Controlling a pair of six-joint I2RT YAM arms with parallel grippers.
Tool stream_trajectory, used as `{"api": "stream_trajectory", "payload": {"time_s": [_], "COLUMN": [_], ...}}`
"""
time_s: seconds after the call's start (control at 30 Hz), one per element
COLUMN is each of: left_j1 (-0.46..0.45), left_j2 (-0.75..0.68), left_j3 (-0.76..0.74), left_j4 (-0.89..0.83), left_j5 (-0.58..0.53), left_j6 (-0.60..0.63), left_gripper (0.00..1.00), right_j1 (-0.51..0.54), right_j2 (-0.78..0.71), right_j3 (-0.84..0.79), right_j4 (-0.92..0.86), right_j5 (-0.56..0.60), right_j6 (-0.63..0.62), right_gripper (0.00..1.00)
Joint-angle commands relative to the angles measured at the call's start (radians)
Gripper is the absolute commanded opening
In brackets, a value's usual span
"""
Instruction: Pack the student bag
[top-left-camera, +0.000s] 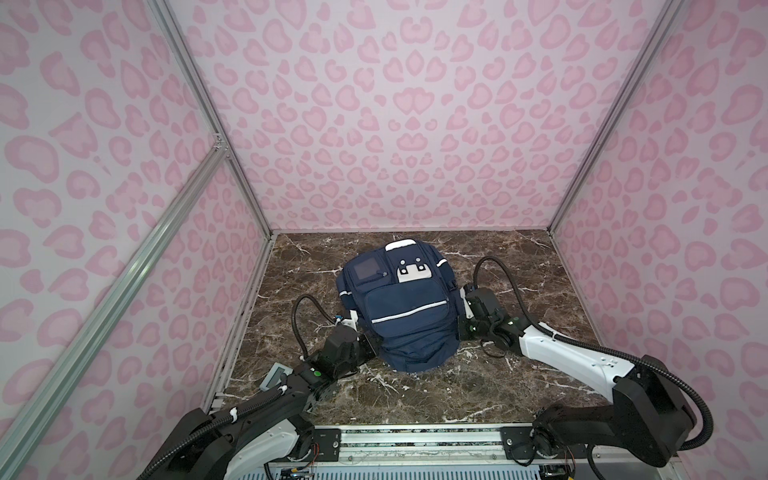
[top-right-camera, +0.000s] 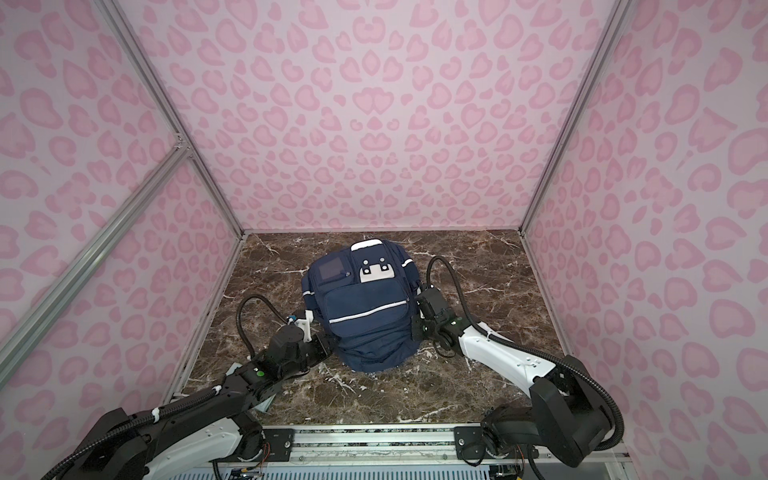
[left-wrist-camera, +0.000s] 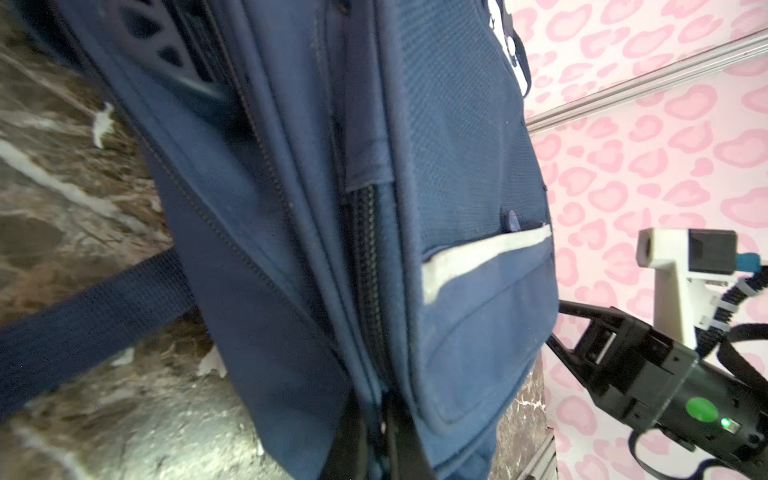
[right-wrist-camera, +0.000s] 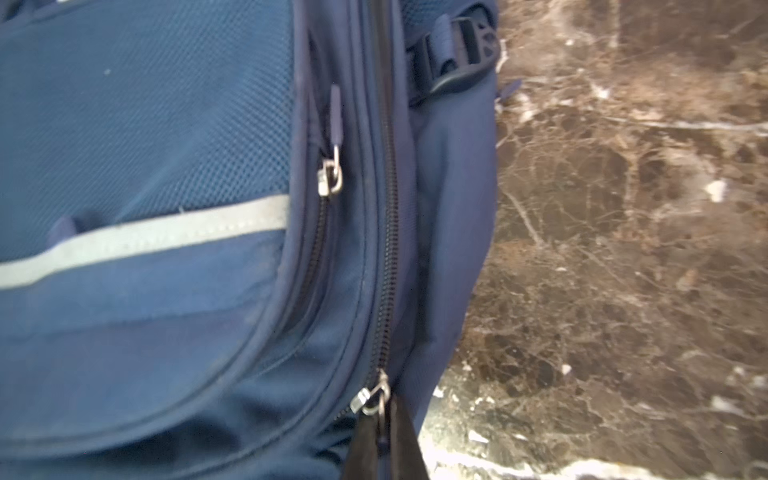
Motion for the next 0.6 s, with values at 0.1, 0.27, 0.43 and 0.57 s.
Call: {"api": "stream_trajectory", "payload": {"time_s": [0.1, 0.27, 0.43, 0.57], "left_j1": [0.060, 0.137, 0.217, 0.232], "left_j2": [-0.013, 0.069, 0.164, 0.079], "left_j3": [0.122, 0.234, 0.307, 0.284], "left_j4": [-0.243, -0.223, -0.196, -0.222], "left_j5": [-0.283, -0.347, -0.267, -0.142], "left_j6": [0.192, 0.272, 0.292, 0.251], "left_gripper": [0.14, 0.19, 0.35, 0.61], "right_j1": [0.122, 0.332, 0.463, 0.508], "right_j2": [-0.025, -0.007, 0.088, 0.180], "right_j3": [-0.054, -0.065, 0.022, 0.075], "right_j4": [-0.082, -0.062, 0.010, 0.127], "right_j5": [0.069, 0.075, 0.058, 0.016], "right_j6": [0.033, 0.125, 0.189, 0.224], "right_gripper": [0.00, 0.00, 0.00, 0.00]}}
